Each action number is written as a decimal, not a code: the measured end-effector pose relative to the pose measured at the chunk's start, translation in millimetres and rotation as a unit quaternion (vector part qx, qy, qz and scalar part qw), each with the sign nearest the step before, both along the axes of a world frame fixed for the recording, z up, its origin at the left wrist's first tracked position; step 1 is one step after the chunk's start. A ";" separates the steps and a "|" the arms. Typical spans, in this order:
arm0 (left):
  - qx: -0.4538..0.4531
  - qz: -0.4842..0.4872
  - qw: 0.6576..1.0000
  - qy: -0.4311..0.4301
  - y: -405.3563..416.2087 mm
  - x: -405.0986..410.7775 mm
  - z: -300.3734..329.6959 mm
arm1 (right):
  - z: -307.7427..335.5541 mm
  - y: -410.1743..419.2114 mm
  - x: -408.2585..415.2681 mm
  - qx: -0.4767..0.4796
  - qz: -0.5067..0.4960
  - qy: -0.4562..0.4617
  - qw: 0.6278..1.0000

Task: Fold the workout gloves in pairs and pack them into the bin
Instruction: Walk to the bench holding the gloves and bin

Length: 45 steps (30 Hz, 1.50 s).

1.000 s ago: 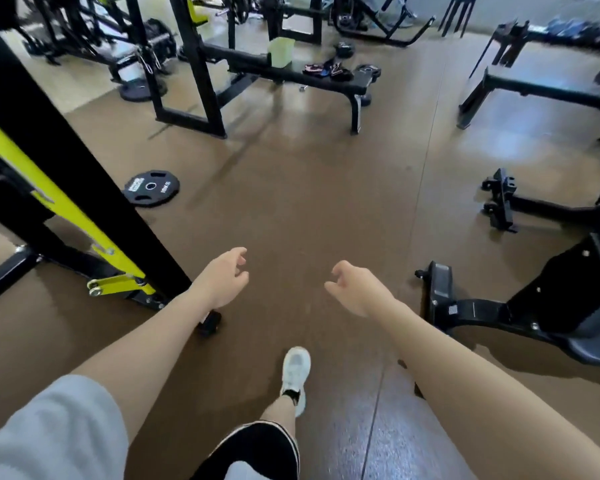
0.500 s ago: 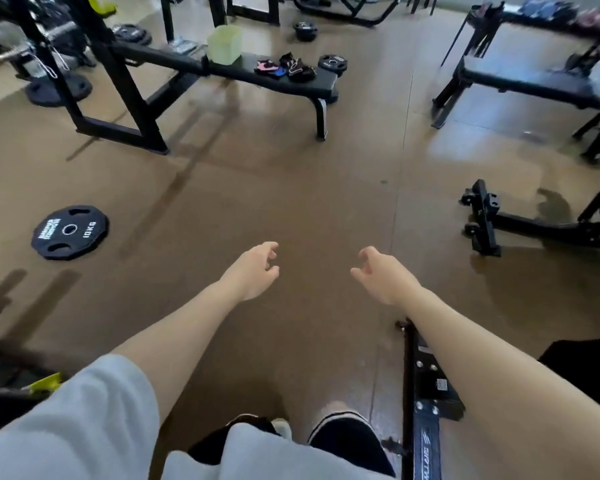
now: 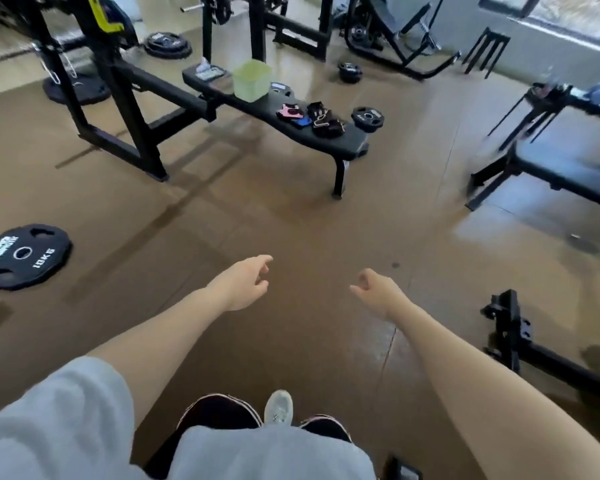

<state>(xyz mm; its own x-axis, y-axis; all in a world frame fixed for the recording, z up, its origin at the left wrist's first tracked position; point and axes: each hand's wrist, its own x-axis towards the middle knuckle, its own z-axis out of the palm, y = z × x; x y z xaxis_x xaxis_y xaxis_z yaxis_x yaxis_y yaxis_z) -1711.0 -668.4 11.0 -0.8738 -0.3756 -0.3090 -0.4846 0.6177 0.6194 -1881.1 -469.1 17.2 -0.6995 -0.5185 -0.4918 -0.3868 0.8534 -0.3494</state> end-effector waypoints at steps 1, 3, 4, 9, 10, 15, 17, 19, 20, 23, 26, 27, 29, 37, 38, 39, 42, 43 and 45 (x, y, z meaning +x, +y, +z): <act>-0.002 0.022 1.000 0.004 -15.5 -14.7 1.9 | 1.6 -19.7 -18.7 0.000 0.018 -0.007 1.000; 0.002 0.063 0.998 0.010 -47.4 -42.4 4.5 | 3.3 -56.2 -49.5 0.006 0.048 -0.026 0.998; 0.003 0.079 0.997 0.008 -64.1 -56.8 4.3 | 2.6 -73.4 -63.0 0.005 0.061 -0.035 0.998; -0.023 0.127 0.992 -0.015 -147.0 -139.9 -5.2 | -7.4 -159.6 -130.5 -0.039 0.102 -0.063 0.992; -0.026 0.133 0.991 -0.017 -163.4 -160.0 -8.2 | -10.3 -177.1 -147.3 -0.048 0.111 -0.061 0.991; -0.014 0.132 0.990 -0.038 -252.2 -265.0 -21.3 | -18.7 -257.3 -254.6 -0.051 0.104 -0.069 0.991; -0.014 0.117 0.992 -0.047 -291.5 -311.0 -16.8 | -14.9 -281.8 -303.5 -0.032 0.076 -0.087 0.993; -0.011 0.111 0.992 -0.053 -325.6 -357.1 -9.7 | -9.5 -302.2 -351.7 -0.013 0.063 -0.093 0.994; -0.012 0.105 0.993 -0.054 -339.4 -381.2 -6.5 | -7.2 -311.8 -376.1 -0.014 0.056 -0.088 0.994; -0.032 0.067 0.996 -0.057 -363.4 -452.5 -1.8 | 0.9 -335.9 -444.1 -0.048 0.003 -0.067 0.997; -0.036 0.009 0.998 -0.054 -368.9 -523.0 -4.7 | 2.0 -352.1 -505.5 -0.081 -0.050 -0.065 0.993; -0.028 -0.006 0.998 -0.052 -370.1 -547.8 -6.3 | 1.0 -357.0 -526.8 -0.089 -0.066 -0.063 0.992; -0.017 -0.029 0.998 -0.044 -373.9 -596.9 -10.0 | -2.6 -369.0 -569.9 -0.100 -0.099 -0.056 0.988; -0.009 0.000 0.998 -0.060 -433.8 -757.3 -20.7 | -19.7 -443.8 -745.2 -0.085 -0.096 -0.072 0.989; -0.007 0.016 0.997 -0.072 -443.7 -769.8 -20.8 | -19.7 -454.6 -762.4 -0.076 -0.086 -0.085 0.990; -0.006 0.031 0.996 -0.082 -454.2 -781.6 -21.6 | -21.0 -466.0 -779.1 -0.071 -0.071 -0.095 0.990; 0.002 0.094 0.991 -0.093 -487.2 -809.6 -24.2 | -25.1 -506.8 -822.1 -0.060 -0.023 -0.114 0.991; 0.005 0.115 0.989 -0.095 -497.3 -815.8 -25.3 | -27.3 -520.2 -832.1 -0.056 -0.014 -0.121 0.991; 0.009 0.140 0.985 -0.104 -517.8 -826.5 -29.3 | -32.8 -545.9 -846.5 -0.046 0.013 -0.138 0.989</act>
<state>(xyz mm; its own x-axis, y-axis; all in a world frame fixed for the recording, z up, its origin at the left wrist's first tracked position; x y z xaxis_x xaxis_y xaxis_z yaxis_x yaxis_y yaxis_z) -2537.4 -1186.2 -18.3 -0.6533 -0.5864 -0.4789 -0.7522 0.4312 0.4982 -2727.6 -1015.0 -15.6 -0.5305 -0.5865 -0.6120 -0.2875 0.8037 -0.5209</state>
